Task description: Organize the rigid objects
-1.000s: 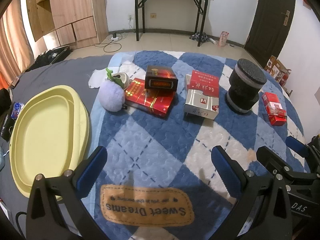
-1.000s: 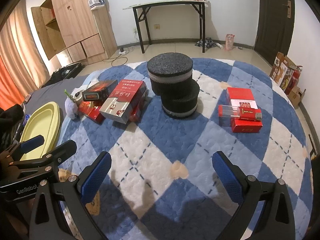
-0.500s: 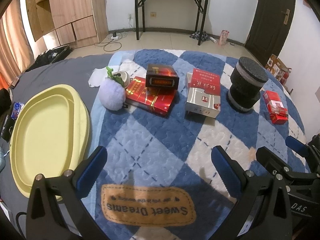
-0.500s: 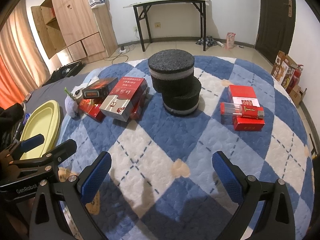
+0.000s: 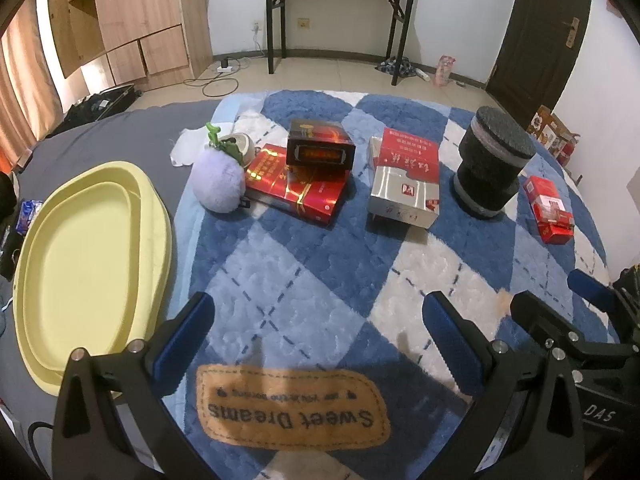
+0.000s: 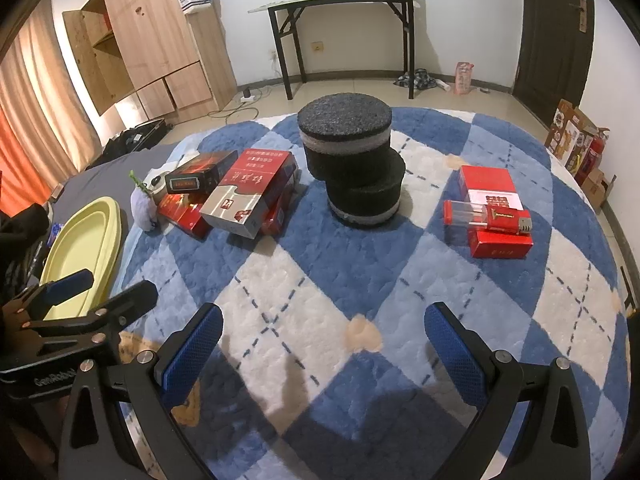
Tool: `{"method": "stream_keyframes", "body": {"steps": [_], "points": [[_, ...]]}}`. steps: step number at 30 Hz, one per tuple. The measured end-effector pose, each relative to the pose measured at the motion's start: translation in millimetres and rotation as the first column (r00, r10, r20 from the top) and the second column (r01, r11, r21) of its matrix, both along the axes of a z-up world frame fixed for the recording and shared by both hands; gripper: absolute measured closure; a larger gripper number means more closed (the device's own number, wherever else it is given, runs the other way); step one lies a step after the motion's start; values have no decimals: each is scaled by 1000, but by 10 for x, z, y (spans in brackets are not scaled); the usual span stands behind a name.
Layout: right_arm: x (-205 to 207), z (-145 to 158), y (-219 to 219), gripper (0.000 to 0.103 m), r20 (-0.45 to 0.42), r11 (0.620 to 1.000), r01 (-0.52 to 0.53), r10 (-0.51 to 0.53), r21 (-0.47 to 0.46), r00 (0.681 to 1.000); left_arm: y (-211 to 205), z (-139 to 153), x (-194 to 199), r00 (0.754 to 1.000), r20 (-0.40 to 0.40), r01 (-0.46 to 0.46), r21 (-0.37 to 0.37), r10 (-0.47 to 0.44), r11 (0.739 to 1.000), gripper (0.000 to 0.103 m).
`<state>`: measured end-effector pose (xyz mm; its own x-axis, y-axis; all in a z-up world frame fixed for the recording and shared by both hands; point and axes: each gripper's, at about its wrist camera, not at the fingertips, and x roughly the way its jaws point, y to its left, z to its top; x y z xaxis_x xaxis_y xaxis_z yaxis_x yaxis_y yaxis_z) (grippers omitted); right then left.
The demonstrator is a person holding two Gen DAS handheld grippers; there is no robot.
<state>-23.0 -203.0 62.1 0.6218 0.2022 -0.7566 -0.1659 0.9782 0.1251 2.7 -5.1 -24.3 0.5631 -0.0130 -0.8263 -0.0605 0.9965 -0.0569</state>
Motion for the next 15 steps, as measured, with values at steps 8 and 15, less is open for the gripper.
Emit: {"method": "stream_keyframes", "body": {"steps": [8, 15], "points": [[11, -15, -6, 1, -16, 1000, 10, -10, 0, 1000, 44, -49, 11, 999, -35, -15, -31, 14, 999, 0], [17, -24, -5, 1, -15, 1000, 13, -13, 0, 1000, 123, -51, 24, 999, -32, -29, -31, 28, 999, 0]]}}
